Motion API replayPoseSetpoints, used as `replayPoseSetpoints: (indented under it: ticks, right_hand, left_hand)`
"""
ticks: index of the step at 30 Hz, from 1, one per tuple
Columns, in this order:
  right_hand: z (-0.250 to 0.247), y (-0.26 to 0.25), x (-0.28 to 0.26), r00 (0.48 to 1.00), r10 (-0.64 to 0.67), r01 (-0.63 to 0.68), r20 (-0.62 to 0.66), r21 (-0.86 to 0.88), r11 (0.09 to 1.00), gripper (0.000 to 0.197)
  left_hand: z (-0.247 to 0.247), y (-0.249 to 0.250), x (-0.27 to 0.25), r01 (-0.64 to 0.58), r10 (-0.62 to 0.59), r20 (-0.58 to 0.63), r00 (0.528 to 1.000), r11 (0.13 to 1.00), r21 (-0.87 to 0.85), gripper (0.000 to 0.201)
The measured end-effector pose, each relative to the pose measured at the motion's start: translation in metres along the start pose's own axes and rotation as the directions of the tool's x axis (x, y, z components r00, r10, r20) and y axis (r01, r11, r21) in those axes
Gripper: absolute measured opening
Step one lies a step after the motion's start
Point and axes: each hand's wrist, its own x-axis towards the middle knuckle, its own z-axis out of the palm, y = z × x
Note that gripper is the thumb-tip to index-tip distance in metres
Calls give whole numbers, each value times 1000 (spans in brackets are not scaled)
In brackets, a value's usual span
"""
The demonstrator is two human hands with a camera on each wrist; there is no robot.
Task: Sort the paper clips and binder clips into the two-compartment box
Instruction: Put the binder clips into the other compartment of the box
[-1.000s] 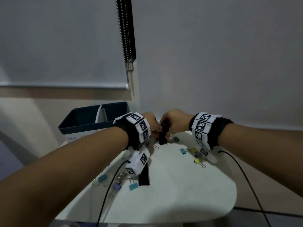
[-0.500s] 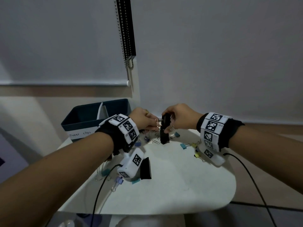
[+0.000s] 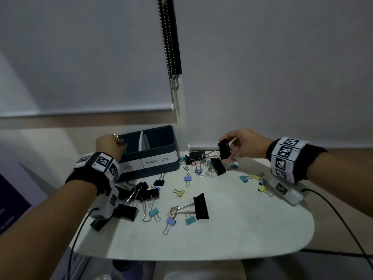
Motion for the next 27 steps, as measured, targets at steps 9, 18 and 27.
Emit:
replayPoseSetpoints:
  ticks: [9,18,27]
  right_hand:
    - [-12,-15,-36,997,77,-71,-22,194,978,52]
    - [6,-3,-86,901,162,-187,402,22,982,51]
    - [-19,-21,-58,938,84,-26,337,-171,985,31]
  left_hand:
    - [0,11,-13,-238,239,66,969,971,-19,27]
    - [8,13,-42,-338,316,301,900,941,22,49]
    - [-1,60,-67,-647,654,256,712,753,-123,32]
